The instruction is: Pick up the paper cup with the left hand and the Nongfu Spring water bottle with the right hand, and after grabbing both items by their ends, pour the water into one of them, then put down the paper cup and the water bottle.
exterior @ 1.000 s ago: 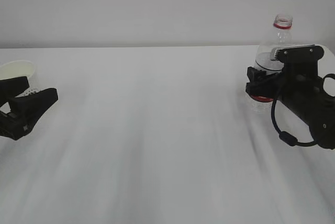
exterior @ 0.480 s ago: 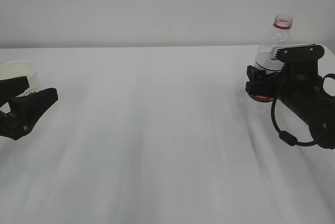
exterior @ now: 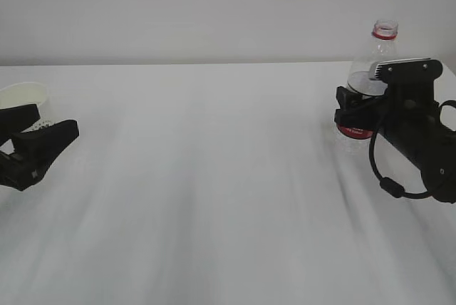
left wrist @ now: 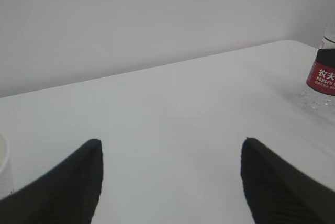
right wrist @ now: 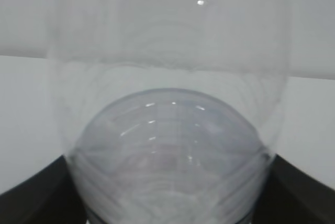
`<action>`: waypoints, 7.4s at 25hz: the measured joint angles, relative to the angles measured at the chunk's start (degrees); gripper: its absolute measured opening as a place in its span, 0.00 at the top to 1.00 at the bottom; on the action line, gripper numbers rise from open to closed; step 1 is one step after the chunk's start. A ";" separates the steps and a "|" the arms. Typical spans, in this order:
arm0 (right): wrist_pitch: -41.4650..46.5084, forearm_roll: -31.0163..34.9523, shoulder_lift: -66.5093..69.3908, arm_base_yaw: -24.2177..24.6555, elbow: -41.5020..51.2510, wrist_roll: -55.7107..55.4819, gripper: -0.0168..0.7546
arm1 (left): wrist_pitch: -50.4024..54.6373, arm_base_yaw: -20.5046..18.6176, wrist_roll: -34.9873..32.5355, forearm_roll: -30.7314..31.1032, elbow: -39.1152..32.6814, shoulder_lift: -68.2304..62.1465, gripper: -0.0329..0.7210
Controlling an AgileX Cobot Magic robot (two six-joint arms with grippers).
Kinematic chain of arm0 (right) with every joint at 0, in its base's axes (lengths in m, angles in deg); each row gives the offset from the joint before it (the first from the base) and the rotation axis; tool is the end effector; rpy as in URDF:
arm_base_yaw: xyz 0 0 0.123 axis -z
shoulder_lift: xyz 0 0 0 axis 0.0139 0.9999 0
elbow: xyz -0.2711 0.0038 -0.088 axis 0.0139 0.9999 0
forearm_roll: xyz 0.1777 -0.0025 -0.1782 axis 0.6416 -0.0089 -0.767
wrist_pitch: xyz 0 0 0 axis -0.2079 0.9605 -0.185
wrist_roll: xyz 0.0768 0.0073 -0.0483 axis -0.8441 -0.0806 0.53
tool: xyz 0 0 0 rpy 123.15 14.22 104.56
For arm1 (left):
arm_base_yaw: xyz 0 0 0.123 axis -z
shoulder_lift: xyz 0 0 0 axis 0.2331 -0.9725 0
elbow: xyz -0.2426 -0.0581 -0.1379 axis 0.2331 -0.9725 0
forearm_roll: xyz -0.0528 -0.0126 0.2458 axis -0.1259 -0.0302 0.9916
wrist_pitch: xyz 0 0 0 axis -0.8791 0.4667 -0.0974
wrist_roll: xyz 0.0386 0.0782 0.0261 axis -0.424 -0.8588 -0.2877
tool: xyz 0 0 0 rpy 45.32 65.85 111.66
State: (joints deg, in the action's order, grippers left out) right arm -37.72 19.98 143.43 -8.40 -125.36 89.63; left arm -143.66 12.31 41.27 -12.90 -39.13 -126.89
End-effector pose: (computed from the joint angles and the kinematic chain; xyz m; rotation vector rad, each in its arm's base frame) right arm 0.3653 0.0445 0.1120 -0.1162 1.7729 0.0280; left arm 0.2287 -0.0438 0.1692 0.3852 1.6660 -0.4783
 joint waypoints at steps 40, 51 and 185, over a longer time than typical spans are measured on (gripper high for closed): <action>-4.27 -2.59 -15.42 -0.10 16.36 -0.12 0.19 | 0.14 0.00 0.00 -3.00 -0.09 7.87 0.18; 2.65 -2.59 -23.15 -0.10 16.60 0.00 0.19 | 8.18 0.00 0.00 -8.69 -0.36 20.74 0.18; 120.08 -4.85 -111.18 -0.10 15.08 4.17 0.21 | 128.06 12.49 -12.35 -35.49 13.74 79.05 0.34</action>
State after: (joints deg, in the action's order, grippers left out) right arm 82.36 15.13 32.25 -8.51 -110.28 93.80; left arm -15.60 24.80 28.92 -48.39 -25.39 -47.84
